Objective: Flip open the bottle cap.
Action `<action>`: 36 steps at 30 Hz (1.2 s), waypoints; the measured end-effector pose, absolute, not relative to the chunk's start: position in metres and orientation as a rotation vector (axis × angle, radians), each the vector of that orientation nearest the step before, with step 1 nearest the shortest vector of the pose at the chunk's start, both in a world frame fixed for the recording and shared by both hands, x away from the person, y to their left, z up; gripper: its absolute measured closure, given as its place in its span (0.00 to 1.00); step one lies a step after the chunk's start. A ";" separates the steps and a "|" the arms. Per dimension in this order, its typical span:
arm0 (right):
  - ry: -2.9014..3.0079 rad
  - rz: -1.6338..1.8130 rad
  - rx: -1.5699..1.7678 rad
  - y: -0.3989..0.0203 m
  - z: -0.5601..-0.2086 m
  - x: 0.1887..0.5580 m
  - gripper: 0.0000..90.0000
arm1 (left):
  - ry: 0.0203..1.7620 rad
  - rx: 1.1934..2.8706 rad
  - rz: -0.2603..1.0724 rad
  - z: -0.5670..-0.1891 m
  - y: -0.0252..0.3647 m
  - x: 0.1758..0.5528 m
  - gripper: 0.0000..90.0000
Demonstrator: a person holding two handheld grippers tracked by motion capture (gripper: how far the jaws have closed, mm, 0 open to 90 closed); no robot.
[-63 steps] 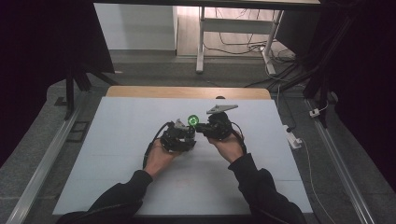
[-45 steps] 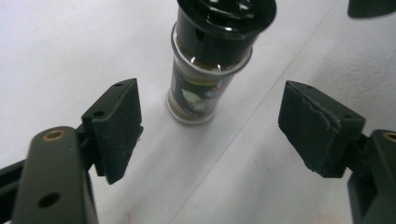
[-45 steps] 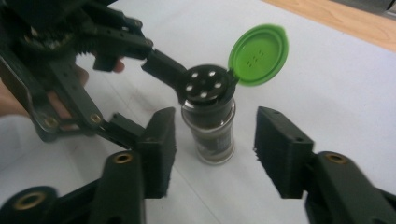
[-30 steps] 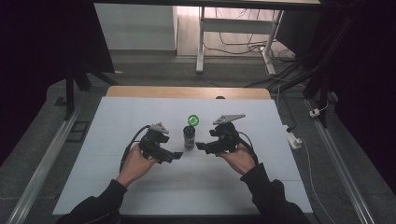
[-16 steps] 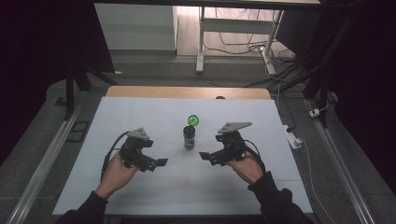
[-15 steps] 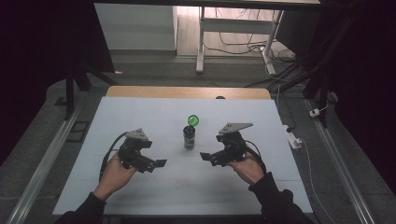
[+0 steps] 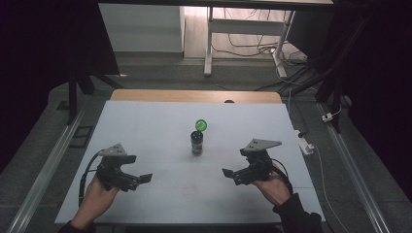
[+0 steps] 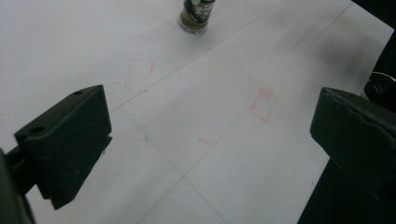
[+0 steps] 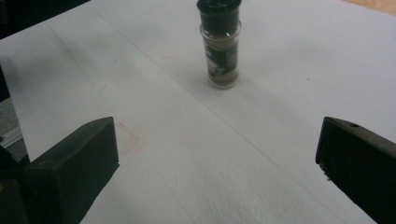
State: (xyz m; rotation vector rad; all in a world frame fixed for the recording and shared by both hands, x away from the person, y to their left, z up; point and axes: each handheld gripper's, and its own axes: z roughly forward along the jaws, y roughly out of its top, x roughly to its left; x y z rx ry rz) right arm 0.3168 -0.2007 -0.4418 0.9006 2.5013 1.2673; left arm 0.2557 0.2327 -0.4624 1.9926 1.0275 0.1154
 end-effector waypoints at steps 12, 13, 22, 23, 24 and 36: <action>2.434 1.234 0.994 -0.242 -0.445 0.296 0.00 | 1.094 1.912 0.183 -0.465 0.272 0.216 0.00; 2.429 1.230 1.002 -0.246 -0.446 0.294 0.00 | 1.098 1.907 0.185 -0.466 0.275 0.214 0.00; 2.364 1.184 1.145 -0.282 -0.454 0.284 0.00 | 1.168 1.903 0.245 -0.473 0.291 0.196 0.00; 2.352 1.187 1.161 -0.285 -0.454 0.283 0.00 | 1.177 1.906 0.255 -0.474 0.293 0.194 0.00; 2.343 1.182 1.177 -0.288 -0.453 0.281 0.00 | 1.184 1.909 0.261 -0.474 0.294 0.192 0.00; 2.323 1.144 1.247 -0.305 -0.457 0.267 0.00 | 1.252 1.945 0.300 -0.481 0.302 0.181 0.00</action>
